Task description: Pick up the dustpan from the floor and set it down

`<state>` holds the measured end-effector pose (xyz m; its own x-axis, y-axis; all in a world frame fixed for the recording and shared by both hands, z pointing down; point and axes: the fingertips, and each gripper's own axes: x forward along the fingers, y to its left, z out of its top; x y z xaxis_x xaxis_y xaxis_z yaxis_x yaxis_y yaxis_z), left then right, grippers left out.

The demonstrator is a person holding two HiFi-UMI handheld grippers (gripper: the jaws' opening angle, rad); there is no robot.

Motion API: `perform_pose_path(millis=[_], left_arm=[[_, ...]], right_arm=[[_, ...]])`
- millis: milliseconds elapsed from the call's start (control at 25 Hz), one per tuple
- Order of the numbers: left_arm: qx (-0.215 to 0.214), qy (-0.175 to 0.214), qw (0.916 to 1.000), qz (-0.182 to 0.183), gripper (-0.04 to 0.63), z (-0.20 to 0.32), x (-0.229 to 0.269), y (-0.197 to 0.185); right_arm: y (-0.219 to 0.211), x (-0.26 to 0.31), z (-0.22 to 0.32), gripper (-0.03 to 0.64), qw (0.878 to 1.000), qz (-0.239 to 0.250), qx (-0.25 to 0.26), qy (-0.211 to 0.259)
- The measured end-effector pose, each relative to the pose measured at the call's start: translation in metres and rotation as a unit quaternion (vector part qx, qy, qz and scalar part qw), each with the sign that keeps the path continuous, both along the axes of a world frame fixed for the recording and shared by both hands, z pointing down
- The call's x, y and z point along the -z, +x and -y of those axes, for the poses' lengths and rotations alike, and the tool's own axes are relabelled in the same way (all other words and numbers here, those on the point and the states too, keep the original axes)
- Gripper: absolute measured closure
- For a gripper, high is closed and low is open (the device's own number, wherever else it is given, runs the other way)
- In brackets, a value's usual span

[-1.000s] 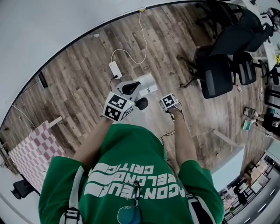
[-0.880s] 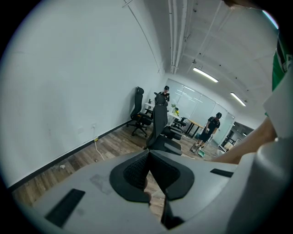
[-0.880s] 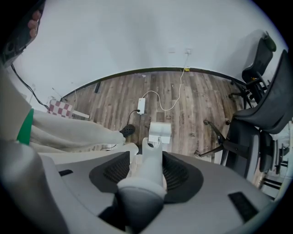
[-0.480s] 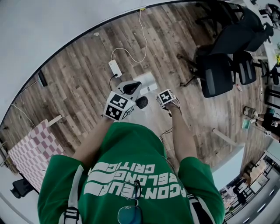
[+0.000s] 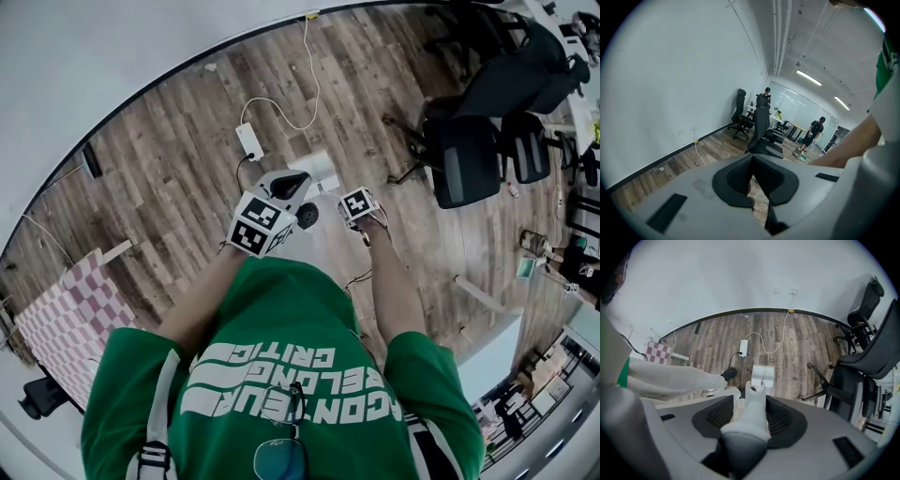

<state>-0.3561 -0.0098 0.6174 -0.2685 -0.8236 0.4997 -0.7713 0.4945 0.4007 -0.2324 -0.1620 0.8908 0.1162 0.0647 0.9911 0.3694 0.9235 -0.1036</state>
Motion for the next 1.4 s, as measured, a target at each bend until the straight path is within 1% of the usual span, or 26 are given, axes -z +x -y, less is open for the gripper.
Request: perform_pose_path(millis=[80, 160, 320, 480, 680, 760, 960, 1120, 1280, 1400], left_arm=[[0.002, 0.001, 1.0000, 0.000, 0.595, -0.003, 0.001, -0.002], [0.004, 0.004, 1.0000, 0.000, 0.595, -0.006, 0.003, -0.003], [0.005, 0.012, 0.9999, 0.003, 0.595, -0.010, 0.007, -0.006], [0.007, 0.014, 0.9999, 0.007, 0.595, -0.017, 0.011, -0.008], [0.003, 0.013, 0.9999, 0.009, 0.595, -0.032, 0.013, -0.011], [-0.003, 0.011, 0.9999, 0.011, 0.595, -0.038, 0.012, -0.012], [-0.017, 0.011, 0.9997, 0.015, 0.595, -0.050, 0.013, -0.016], [-0.039, 0.017, 0.9989, 0.019, 0.595, -0.048, 0.017, -0.019], [-0.074, 0.023, 0.9967, 0.022, 0.595, -0.043, 0.019, -0.018], [-0.108, 0.028, 0.9935, 0.024, 0.595, -0.035, 0.022, -0.016]], right_arm=[[0.003, 0.002, 0.004, 0.410, 1.000, 0.001, 0.004, 0.013], [0.008, 0.001, 0.001, 0.431, 1.000, 0.002, 0.006, 0.014], [0.015, -0.005, -0.005, 0.475, 0.999, 0.020, 0.009, 0.029], [0.019, -0.004, 0.003, 0.505, 0.997, 0.037, 0.007, 0.067], [0.023, -0.004, 0.004, 0.505, 0.996, 0.043, 0.006, 0.075], [0.026, -0.004, 0.003, 0.505, 0.996, 0.046, -0.001, 0.077], [0.037, 0.004, 0.000, 0.505, 0.994, 0.054, -0.041, 0.084], [0.053, 0.023, 0.003, 0.505, 0.990, 0.077, -0.087, 0.086], [0.072, 0.049, 0.001, 0.505, 0.979, 0.104, -0.156, 0.087], [0.086, 0.070, -0.005, 0.505, 0.965, 0.128, -0.209, 0.089]])
